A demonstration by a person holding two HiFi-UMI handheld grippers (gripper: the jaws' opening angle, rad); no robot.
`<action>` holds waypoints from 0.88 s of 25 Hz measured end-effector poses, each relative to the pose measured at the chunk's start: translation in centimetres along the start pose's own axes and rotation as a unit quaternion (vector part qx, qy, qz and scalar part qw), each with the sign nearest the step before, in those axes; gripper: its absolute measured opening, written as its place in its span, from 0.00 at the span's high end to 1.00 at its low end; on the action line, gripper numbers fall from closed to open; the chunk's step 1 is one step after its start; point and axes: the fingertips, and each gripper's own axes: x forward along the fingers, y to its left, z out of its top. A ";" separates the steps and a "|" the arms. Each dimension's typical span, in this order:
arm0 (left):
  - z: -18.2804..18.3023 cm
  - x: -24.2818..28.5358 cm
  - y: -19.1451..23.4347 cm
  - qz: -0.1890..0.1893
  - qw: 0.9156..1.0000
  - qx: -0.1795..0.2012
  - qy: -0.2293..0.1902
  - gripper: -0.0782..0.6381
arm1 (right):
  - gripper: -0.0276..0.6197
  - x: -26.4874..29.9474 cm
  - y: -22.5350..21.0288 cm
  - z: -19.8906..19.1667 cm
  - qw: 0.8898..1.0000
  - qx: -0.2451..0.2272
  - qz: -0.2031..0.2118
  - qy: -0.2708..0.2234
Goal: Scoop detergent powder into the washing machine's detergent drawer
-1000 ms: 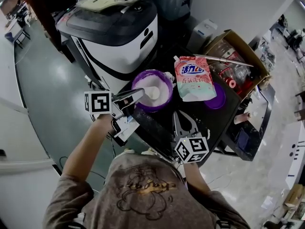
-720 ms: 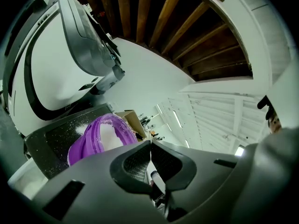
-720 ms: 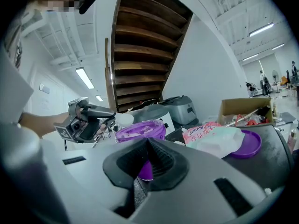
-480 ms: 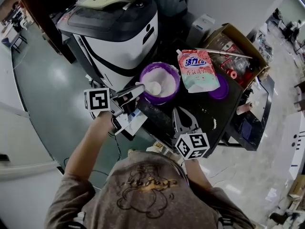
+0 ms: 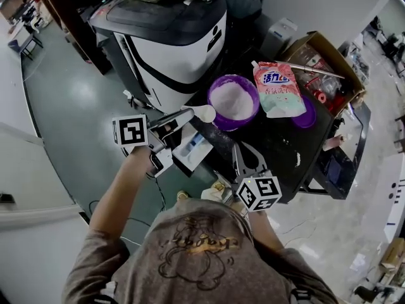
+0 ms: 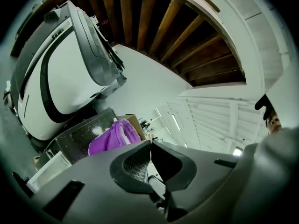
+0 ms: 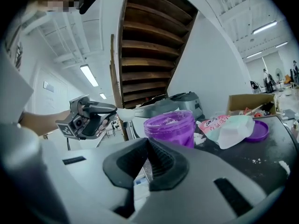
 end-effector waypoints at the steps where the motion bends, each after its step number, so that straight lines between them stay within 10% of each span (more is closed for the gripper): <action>1: 0.0 -0.6 0.3 0.005 1.000 0.001 -0.002 0.86 | 0.95 0.1 0.4 -0.1 1.000 0.000 0.002 0.001; 22: -0.8 -7.2 3.6 0.046 0.997 -0.031 -0.050 0.86 | 0.95 4.4 5.7 -1.2 0.998 -0.015 0.063 0.027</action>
